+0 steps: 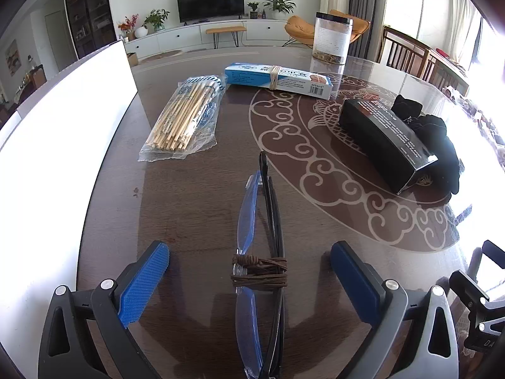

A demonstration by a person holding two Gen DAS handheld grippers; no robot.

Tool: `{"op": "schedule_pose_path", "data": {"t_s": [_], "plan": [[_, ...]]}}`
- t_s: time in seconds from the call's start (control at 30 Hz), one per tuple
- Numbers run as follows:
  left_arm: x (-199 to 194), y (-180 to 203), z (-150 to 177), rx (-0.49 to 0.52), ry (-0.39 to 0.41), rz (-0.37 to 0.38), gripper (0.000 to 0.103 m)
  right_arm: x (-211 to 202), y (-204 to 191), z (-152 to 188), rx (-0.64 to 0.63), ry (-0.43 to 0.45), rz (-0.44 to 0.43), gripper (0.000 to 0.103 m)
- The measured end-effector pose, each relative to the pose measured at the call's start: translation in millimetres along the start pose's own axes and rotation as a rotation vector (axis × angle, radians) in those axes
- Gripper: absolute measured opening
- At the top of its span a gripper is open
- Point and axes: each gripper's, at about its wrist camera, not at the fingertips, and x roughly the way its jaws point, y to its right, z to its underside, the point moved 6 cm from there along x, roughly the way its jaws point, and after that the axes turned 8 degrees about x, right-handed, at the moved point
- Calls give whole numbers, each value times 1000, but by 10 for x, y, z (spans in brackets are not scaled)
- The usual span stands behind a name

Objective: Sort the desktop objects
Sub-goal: 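Lower the right tool onto the black odor-removing bar box and grasp it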

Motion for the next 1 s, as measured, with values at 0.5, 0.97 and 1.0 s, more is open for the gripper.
{"op": "schedule_pose_path", "data": {"t_s": [0.5, 0.97, 1.0], "plan": [[-1, 1, 0, 0, 0, 0, 103, -76, -135, -48, 22, -34, -207, 103], [1, 0, -2, 0, 0, 0, 103, 478, -685, -757, -34, -67, -323, 103], [1, 0, -3, 0, 0, 0, 103, 544, -731, -837, -40, -75, -314, 103]]}}
